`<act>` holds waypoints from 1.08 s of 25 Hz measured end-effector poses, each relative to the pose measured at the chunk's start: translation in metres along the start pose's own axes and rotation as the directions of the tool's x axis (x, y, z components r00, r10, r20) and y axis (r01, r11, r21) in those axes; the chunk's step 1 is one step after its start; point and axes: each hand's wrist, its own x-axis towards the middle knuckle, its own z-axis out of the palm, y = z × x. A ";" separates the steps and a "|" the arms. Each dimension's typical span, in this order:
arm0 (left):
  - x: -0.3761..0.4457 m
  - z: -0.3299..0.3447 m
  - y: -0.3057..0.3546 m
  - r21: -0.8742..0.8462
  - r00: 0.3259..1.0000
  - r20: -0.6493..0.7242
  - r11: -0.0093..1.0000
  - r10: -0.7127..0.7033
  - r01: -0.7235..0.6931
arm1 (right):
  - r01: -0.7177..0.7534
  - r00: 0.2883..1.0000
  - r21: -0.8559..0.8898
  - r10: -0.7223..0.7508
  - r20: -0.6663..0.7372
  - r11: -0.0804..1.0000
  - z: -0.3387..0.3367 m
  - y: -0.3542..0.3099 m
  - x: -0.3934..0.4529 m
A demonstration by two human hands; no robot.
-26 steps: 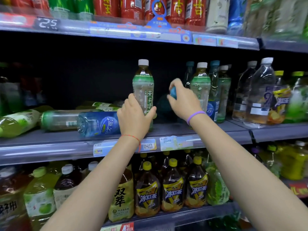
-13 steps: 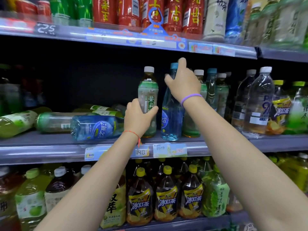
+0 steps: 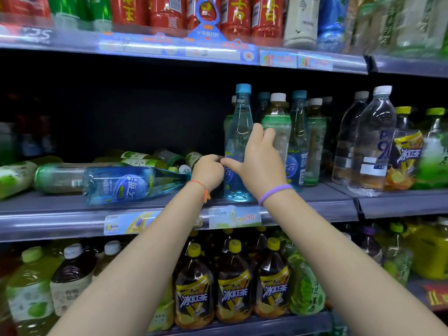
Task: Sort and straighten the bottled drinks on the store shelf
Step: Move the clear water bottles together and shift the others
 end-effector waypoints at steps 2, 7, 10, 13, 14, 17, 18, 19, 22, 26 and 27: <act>-0.002 -0.009 0.002 -0.016 0.997 0.080 1.000 -0.011 0.012 | -0.008 1.000 0.019 0.008 0.006 1.000 0.004 0.001 -0.002; -0.018 -0.047 -0.003 0.793 0.924 -0.005 0.564 0.382 -0.229 | -0.060 0.994 -0.029 0.057 -0.089 0.998 0.008 -0.013 -0.014; -0.024 -0.066 -0.010 0.950 0.933 -0.026 0.299 0.358 -0.089 | 0.165 0.979 0.010 -0.162 -0.120 0.986 0.017 -0.043 -0.018; -0.027 -0.077 -0.020 0.971 0.950 0.034 0.214 0.310 -0.104 | 0.239 0.925 0.001 -0.228 0.305 0.971 0.040 -0.066 0.000; -0.028 -0.080 -0.022 0.972 0.945 0.053 0.202 0.322 -0.123 | 0.228 0.868 -0.040 -0.184 0.460 0.973 0.045 -0.072 0.007; -0.029 -0.083 -0.024 0.974 0.943 0.081 0.176 0.322 -0.144 | 0.129 0.683 -0.118 -0.002 0.730 0.985 0.049 -0.086 0.027; -0.030 -0.083 -0.023 0.974 0.947 0.080 0.177 0.311 -0.140 | 0.091 0.643 -0.144 0.052 0.764 0.985 0.049 -0.089 0.031; -0.030 -0.083 -0.022 0.974 0.951 0.072 0.186 0.302 -0.133 | 0.072 0.636 -0.161 0.079 0.768 0.984 0.052 -0.089 0.032; -0.032 -0.085 -0.022 0.967 0.954 0.067 0.218 0.294 -0.135 | 0.098 0.776 -0.133 0.008 0.631 0.986 0.067 -0.084 0.023; -0.033 -0.088 -0.022 0.960 0.952 0.084 0.230 0.295 -0.157 | 0.089 0.964 -0.056 -0.071 0.258 0.994 0.043 -0.086 0.032; -0.033 -0.088 -0.022 0.961 0.952 0.079 0.231 0.295 -0.151 | 0.098 0.983 -0.061 -0.087 0.164 0.993 0.028 -0.088 0.038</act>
